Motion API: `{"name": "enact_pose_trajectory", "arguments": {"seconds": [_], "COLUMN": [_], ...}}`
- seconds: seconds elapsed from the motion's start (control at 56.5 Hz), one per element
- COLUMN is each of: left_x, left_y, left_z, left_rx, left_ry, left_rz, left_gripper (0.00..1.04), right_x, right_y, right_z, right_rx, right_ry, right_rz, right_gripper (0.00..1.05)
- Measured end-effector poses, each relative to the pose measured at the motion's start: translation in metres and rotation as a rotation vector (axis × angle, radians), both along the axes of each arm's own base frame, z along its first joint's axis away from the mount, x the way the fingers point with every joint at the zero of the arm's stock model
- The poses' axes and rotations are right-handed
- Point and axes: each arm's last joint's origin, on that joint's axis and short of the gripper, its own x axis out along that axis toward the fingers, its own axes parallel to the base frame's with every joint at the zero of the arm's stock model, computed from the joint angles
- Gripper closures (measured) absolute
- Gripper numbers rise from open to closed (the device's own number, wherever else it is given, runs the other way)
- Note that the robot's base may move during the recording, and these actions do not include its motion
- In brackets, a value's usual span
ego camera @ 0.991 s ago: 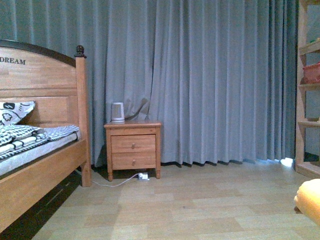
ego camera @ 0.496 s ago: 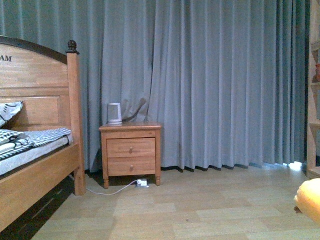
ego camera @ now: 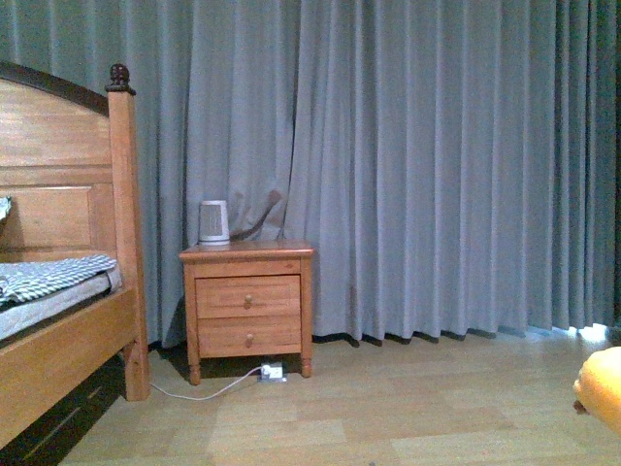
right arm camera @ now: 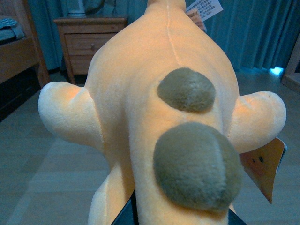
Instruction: Put away toys
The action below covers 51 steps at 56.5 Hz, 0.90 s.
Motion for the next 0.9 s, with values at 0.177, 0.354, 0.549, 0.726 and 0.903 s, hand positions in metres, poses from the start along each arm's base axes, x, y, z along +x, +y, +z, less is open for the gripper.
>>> {"name": "enact_pose_trajectory", "arguments": {"seconds": [0.177, 0.354, 0.549, 0.726, 0.903], "left_x": [0.0000, 0.0000, 0.0000, 0.0000, 0.0000], "left_y": [0.0000, 0.0000, 0.0000, 0.0000, 0.0000], "left_z": [0.0000, 0.0000, 0.0000, 0.0000, 0.0000], "left_rx": [0.000, 0.000, 0.000, 0.000, 0.000], "left_ry": [0.000, 0.000, 0.000, 0.000, 0.000], "left_rz": [0.000, 0.000, 0.000, 0.000, 0.000], "left_gripper": [0.06, 0.06, 0.06, 0.06, 0.06], "right_x": [0.0000, 0.0000, 0.0000, 0.0000, 0.0000], "right_y": [0.0000, 0.0000, 0.0000, 0.0000, 0.0000], "right_z": [0.0000, 0.0000, 0.0000, 0.0000, 0.0000], "right_rx": [0.000, 0.000, 0.000, 0.000, 0.000], "right_ry": [0.000, 0.000, 0.000, 0.000, 0.000], "right_rz": [0.000, 0.000, 0.000, -0.001, 0.000], "right_gripper": [0.98, 0.98, 0.98, 0.98, 0.98]}}
